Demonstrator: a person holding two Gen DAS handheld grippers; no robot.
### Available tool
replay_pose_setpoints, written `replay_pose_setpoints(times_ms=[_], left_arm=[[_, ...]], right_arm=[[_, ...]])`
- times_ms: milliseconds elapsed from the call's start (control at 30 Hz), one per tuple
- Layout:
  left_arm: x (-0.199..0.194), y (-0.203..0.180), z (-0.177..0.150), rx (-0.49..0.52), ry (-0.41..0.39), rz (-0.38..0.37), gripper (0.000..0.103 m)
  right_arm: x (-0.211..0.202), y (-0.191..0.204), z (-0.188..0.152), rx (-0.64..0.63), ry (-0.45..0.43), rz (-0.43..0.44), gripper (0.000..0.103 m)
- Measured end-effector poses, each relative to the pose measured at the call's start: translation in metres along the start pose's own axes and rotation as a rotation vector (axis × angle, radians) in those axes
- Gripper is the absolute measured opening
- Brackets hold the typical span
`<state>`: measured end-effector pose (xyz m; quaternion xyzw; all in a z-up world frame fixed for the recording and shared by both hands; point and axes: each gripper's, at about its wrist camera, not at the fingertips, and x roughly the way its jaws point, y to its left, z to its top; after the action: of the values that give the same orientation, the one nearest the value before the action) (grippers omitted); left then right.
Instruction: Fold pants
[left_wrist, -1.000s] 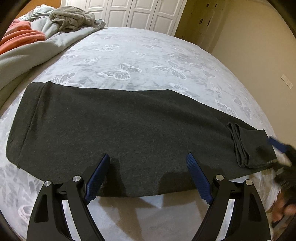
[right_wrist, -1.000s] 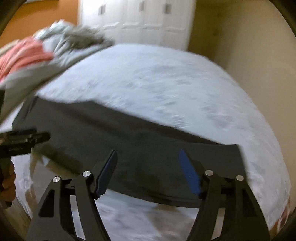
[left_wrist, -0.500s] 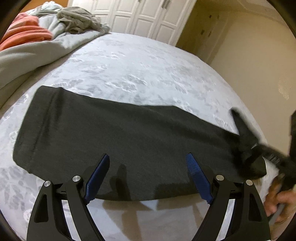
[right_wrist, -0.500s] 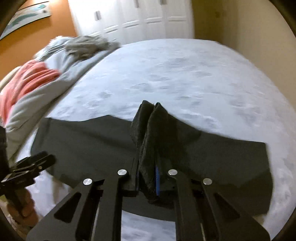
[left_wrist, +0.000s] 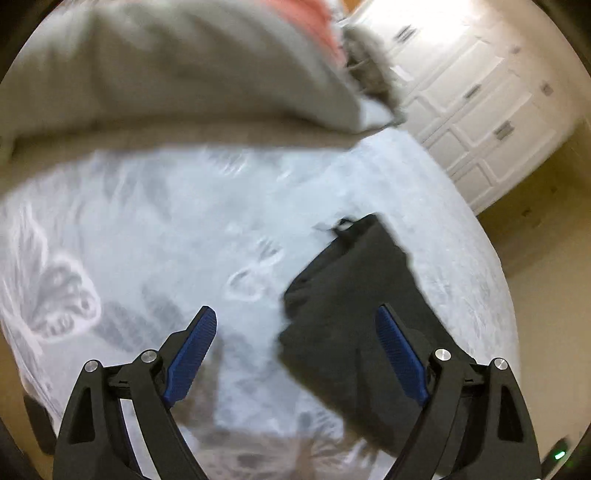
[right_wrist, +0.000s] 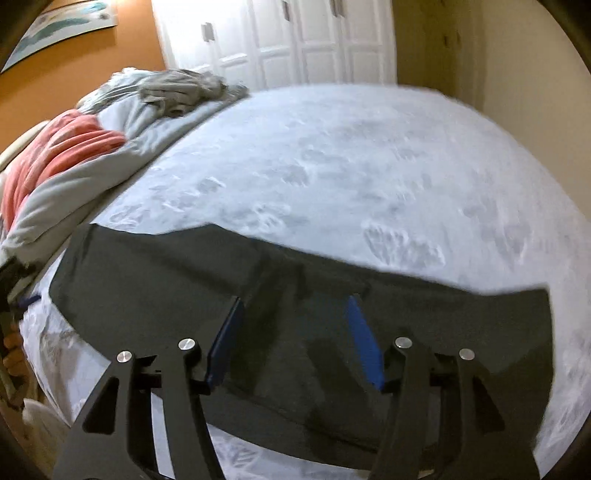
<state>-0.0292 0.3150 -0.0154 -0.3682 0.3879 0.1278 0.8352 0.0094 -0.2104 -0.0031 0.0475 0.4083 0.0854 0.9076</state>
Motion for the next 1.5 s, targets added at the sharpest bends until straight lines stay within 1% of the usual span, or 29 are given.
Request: replay_pose_setpoints(times_ms=[67,133,233,267,300,367,400,433,467,500,533,567,633,667,700,733,767,800,833,900,967,1000,1067,1167,1233,1333,1367,1433,1500], left_arm=[[0.018,0.003,-0.001,-0.013,0.077,-0.021,0.085],[0.021,-0.005,-0.002,0.021,0.041,0.001,0.086],[0.037,-0.016,0.003,0.017,0.076,-0.097,0.083],[0.039,-0.019,0.003,0.019,0.071,-0.106,0.069],[0.042,-0.023,0.004,0.025,0.079,-0.116,0.063],[0.050,-0.027,0.004,0.004,0.114,-0.121,0.036],[0.053,-0.027,0.004,-0.013,0.126,-0.138,0.034],[0.055,-0.024,0.004,-0.047,0.137,-0.153,0.031],[0.057,-0.024,0.005,-0.063,0.138,-0.154,0.030],[0.056,-0.024,0.005,-0.071,0.135,-0.154,0.030],[0.056,-0.024,0.006,-0.077,0.133,-0.155,0.029],[0.054,-0.024,0.005,-0.078,0.131,-0.157,0.028],[0.048,-0.030,0.005,-0.051,0.111,-0.137,0.026],[0.043,-0.037,0.005,-0.015,0.091,-0.128,0.026],[0.034,-0.048,0.003,0.026,0.065,-0.118,0.026],[0.019,-0.067,0.001,0.088,0.028,-0.134,0.025],[0.007,-0.084,0.000,0.135,0.006,-0.155,0.024],[-0.012,-0.112,-0.005,0.208,-0.026,-0.183,0.023],[-0.024,-0.131,-0.011,0.257,-0.045,-0.210,0.016],[-0.044,-0.178,-0.028,0.360,-0.061,-0.265,0.016],[-0.053,-0.231,-0.060,0.490,-0.062,-0.273,0.017],[-0.050,-0.243,-0.069,0.529,-0.062,-0.256,0.026],[-0.030,-0.260,-0.093,0.601,-0.022,-0.225,0.049],[0.008,-0.238,-0.097,0.530,0.062,-0.172,0.053],[0.025,-0.205,-0.084,0.409,0.093,-0.142,0.054],[0.022,-0.165,-0.068,0.353,0.060,-0.085,0.055],[0.016,-0.158,-0.066,0.362,0.035,-0.065,0.062],[0.004,-0.149,-0.066,0.382,-0.027,-0.008,0.068],[0.005,-0.149,-0.067,0.393,-0.022,-0.014,0.071]], right_arm=[[0.005,-0.001,0.001,0.006,0.011,-0.007,0.056],[0.005,0.004,0.003,-0.009,0.009,-0.013,0.056],[0.004,0.009,0.002,-0.022,0.002,-0.009,0.065],[0.006,0.011,0.000,-0.034,0.011,-0.012,0.065],[0.007,0.013,-0.002,-0.046,0.023,-0.016,0.065],[0.011,0.017,-0.006,-0.068,0.050,-0.010,0.065],[0.015,0.023,-0.010,-0.095,0.071,0.001,0.065],[0.020,0.028,-0.013,-0.125,0.088,-0.002,0.062],[0.027,0.031,-0.016,-0.152,0.109,-0.034,0.049],[0.033,0.032,-0.017,-0.167,0.121,-0.064,0.045],[0.034,0.033,-0.016,-0.171,0.119,-0.068,0.035],[0.032,0.032,-0.013,-0.169,0.117,-0.063,0.015],[0.022,0.027,-0.008,-0.117,0.110,0.046,0.006],[0.013,0.026,-0.006,-0.096,0.087,0.091,0.007],[0.007,0.026,-0.005,-0.100,0.065,0.083,0.007],[0.000,0.026,-0.004,-0.109,0.039,0.052,0.016],[-0.006,0.024,-0.002,-0.112,0.013,0.013,0.042],[-0.014,0.020,0.000,-0.103,-0.024,-0.021,0.057],[-0.023,0.015,0.003,-0.089,-0.064,-0.041,0.070],[-0.038,0.003,0.008,-0.058,-0.122,-0.076,0.070],[-0.044,-0.015,0.011,-0.004,-0.129,-0.088,0.072],[-0.042,-0.021,0.011,0.018,-0.118,-0.093,0.072],[-0.036,-0.032,0.012,0.059,-0.083,-0.096,0.073],[-0.031,-0.043,0.014,0.080,-0.047,-0.096,0.073],[-0.033,-0.043,0.013,0.074,-0.057,-0.089,0.073],[-0.038,-0.045,0.015,0.085,-0.077,-0.076,0.074],[-0.038,-0.046,0.015,0.092,-0.081,-0.075,0.074],[-0.040,-0.047,0.017,0.104,-0.084,-0.071,0.074],[-0.042,-0.049,0.018,0.114,-0.096,-0.081,0.074]])
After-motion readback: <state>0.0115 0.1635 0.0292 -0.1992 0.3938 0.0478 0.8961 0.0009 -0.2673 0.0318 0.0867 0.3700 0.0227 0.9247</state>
